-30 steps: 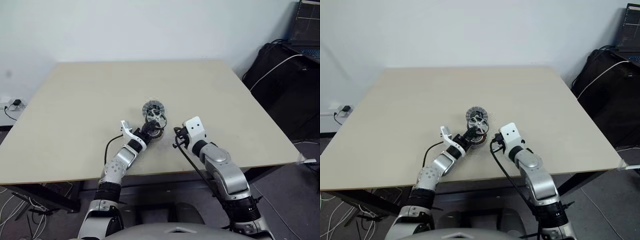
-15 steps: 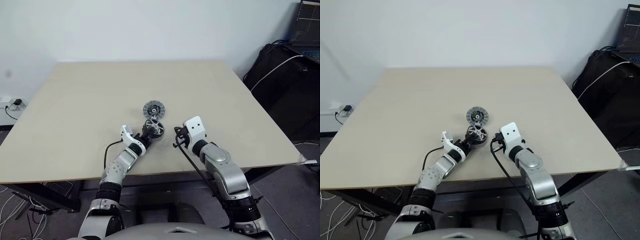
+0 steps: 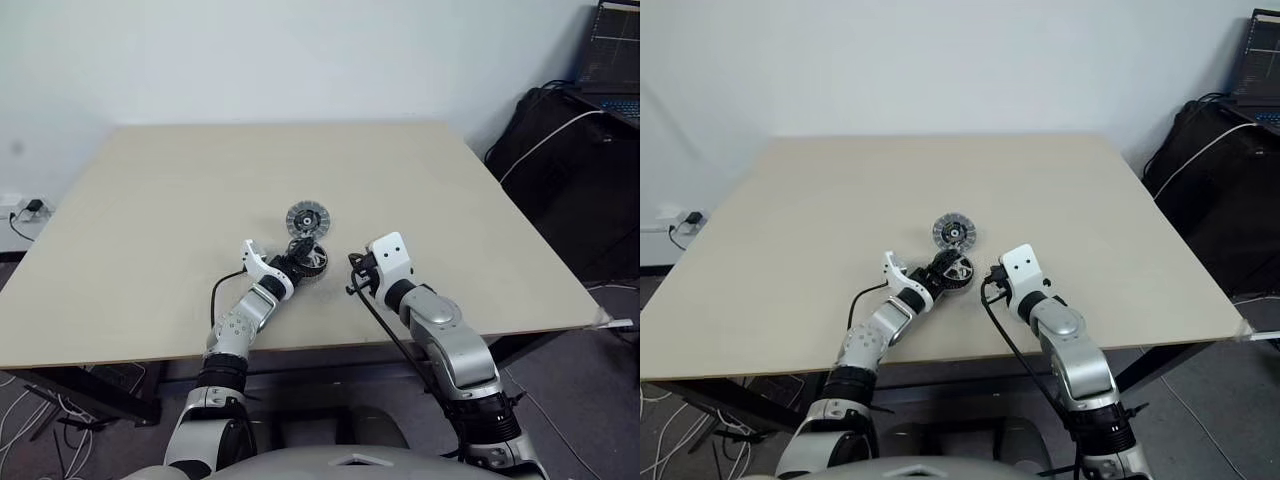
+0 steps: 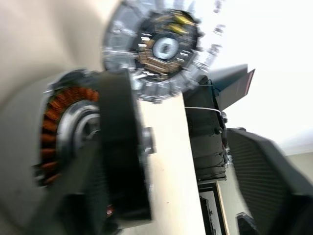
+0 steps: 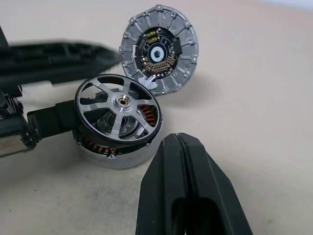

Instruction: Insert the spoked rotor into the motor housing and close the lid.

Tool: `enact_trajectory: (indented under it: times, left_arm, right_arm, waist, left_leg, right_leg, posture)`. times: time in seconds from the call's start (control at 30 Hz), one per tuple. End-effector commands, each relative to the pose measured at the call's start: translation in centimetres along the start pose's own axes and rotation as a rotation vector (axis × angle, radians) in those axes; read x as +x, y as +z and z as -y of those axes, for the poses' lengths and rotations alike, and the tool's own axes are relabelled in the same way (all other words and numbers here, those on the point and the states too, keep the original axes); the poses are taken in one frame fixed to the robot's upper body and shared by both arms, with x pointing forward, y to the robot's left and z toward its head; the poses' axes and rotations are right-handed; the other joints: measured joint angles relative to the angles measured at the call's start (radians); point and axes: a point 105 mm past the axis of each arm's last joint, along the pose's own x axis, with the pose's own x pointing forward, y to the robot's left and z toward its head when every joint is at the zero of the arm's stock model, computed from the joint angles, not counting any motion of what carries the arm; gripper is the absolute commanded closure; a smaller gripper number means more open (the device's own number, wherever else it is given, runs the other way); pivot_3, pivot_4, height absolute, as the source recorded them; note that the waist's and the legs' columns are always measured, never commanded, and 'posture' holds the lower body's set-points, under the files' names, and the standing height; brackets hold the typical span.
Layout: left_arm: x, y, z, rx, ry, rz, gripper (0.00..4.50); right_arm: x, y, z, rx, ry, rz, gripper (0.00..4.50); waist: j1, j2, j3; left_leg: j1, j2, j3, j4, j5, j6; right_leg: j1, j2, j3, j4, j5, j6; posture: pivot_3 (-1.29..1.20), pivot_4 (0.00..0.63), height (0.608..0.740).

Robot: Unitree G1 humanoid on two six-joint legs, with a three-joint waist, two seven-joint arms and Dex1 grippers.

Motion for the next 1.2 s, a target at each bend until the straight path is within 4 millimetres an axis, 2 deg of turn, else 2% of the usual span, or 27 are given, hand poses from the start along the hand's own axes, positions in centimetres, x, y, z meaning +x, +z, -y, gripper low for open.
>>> enact_trajectory:
  times: [0.03, 0.27, 0.53, 0.63, 0.73, 0.8, 0.9, 1.03, 1.2]
  left_arm:
    - [-0.6, -3.1, -0.3, -0.071, 0.046, -0.011, 0.12]
    - [-1.8, -1.9, -0.8, -0.013, 0.106, 0.022, 0.12]
    - [-3.8, -0.4, -0.4, 0.052, 0.106, 0.075, 0.12]
    - [-4.6, 0.2, 0.0, 0.221, 0.107, 0.094, 0.12]
    - [-5.4, 0.9, 0.4, 0.514, 0.124, 0.129, 0.12]
    - [-5.8, 1.2, 0.6, 0.597, 0.128, 0.162, 0.12]
    - [-6.5, 1.6, 0.0, 0.802, 0.175, 0.190, 0.72]
    - [-7.3, 1.2, -0.7, 1.034, 0.199, 0.165, 2.06]
    - [-8.8, 0.7, -1.5, 1.182, 0.198, 0.160, 3.77]
  right_arm:
    - [-0.1, 1.8, 0.1, -0.014, -0.008, 0.064, 4.50]
    - [0.1, 1.7, -0.1, -0.011, 0.001, 0.061, 4.50]
    - [0.2, 1.7, -0.3, -0.012, 0.013, 0.061, 4.50]
    - [0.3, 1.7, -0.4, -0.011, 0.019, 0.060, 4.50]
    - [0.7, 1.6, -0.9, -0.014, 0.047, 0.052, 4.50]
    - [1.0, 1.5, -1.4, -0.013, 0.068, 0.047, 4.50]
    - [2.0, 1.2, -2.2, -0.018, 0.100, 0.033, 4.50]
    - [3.1, 1.1, -3.2, -0.021, 0.135, 0.020, 4.50]
    - [5.3, 1.3, -4.3, -0.070, 0.176, -0.004, 4.50]
  waist:
    - [-0.001, 0.000, 0.000]
    - [-0.003, 0.000, 0.000]
    - [0.001, -0.001, 0.001]
    - [0.005, -0.001, 0.001]
    - [0.006, 0.000, 0.001]
    - [0.005, 0.000, 0.001]
    - [0.004, 0.001, 0.001]
    - [0.003, 0.002, 0.002]
    - [0.005, 0.003, 0.002]
  left_leg:
    - [0.001, 0.000, 0.000, 0.000, 0.000, 0.000]
    - [0.001, 0.000, -0.001, 0.000, 0.000, 0.000]
    - [0.001, 0.000, -0.001, 0.000, 0.000, 0.000]
    - [0.002, 0.000, -0.001, 0.000, -0.001, 0.000]
    - [0.001, -0.001, -0.001, -0.001, -0.001, 0.000]
    - [0.001, 0.000, -0.001, -0.001, -0.001, 0.000]
    - [0.001, 0.000, -0.001, -0.002, -0.001, -0.001]
    - [0.001, 0.001, -0.001, -0.003, 0.000, -0.002]
    - [-0.004, 0.000, 0.000, -0.003, 0.000, -0.002]
  right_leg:
    - [0.001, 0.000, 0.000, 0.000, 0.000, 0.000]
    - [0.001, 0.000, 0.000, 0.000, 0.000, 0.000]
    - [0.001, -0.001, 0.000, 0.000, 0.000, -0.001]
    - [0.001, -0.003, -0.001, -0.001, 0.000, -0.001]
    - [0.001, -0.003, -0.001, -0.002, 0.000, -0.001]
    - [0.001, -0.003, -0.001, -0.002, 0.000, -0.001]
    - [0.000, -0.003, -0.001, -0.002, -0.001, -0.001]
    - [-0.002, -0.003, -0.001, -0.001, -0.001, -0.002]
    - [-0.011, -0.005, -0.001, 0.000, -0.001, -0.002]
  posture:
    - [0.00, 0.000, 0.740]
    - [0.00, 0.000, 0.740]
    - [0.00, 0.000, 0.740]
    - [0.00, 0.000, 0.740]
    - [0.00, 0.000, 0.740]
    - [0.00, 0.000, 0.740]
    - [0.00, 0.000, 0.740]
    - [0.00, 0.000, 0.740]
    - [0.00, 0.000, 0.740]
